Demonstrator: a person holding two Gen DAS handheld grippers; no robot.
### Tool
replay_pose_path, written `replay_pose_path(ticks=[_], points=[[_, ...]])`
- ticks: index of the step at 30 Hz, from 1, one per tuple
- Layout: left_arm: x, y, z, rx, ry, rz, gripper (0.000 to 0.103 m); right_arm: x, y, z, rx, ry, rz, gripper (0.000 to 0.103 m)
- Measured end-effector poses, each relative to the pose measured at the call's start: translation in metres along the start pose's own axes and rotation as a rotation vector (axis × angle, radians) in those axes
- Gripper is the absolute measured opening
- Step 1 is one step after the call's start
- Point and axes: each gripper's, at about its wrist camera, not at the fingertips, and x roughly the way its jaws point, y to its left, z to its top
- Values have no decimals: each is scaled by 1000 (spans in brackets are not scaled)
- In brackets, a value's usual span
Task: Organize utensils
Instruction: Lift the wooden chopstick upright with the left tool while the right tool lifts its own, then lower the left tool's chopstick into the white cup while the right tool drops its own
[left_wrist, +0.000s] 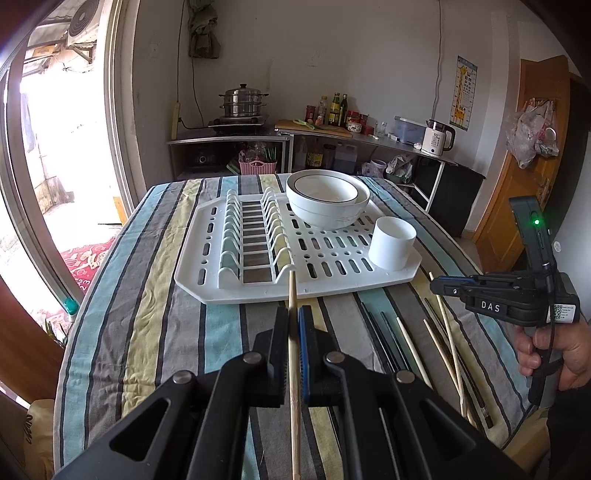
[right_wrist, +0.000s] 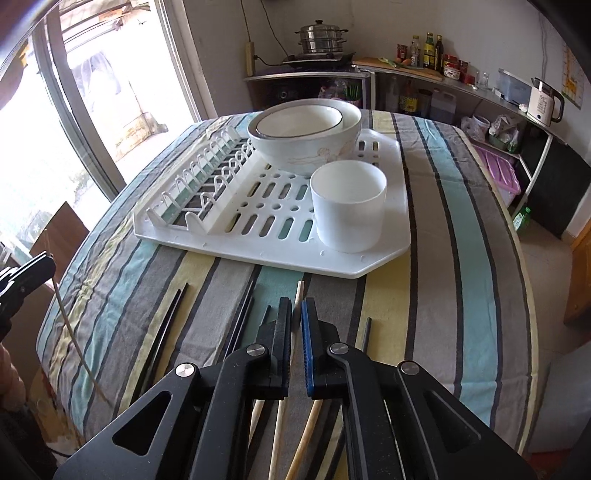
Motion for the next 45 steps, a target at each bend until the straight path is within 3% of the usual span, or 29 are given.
replay_pose_path(ticks=[9,21,35,45], points=[[-16,-13,19,24,-48,-11,6,-54,4,8,-23,-147,18,4],[-15,-31,56,52,-87,-48,6,-87,-2,27,-27,-264,17,4],[31,-71,142,48,-137,-164,6,-97,-39,87,40,-402,24,4],[75,-87,185,8,-164,-223,6,-78,-58,124,68,-447,35,4]])
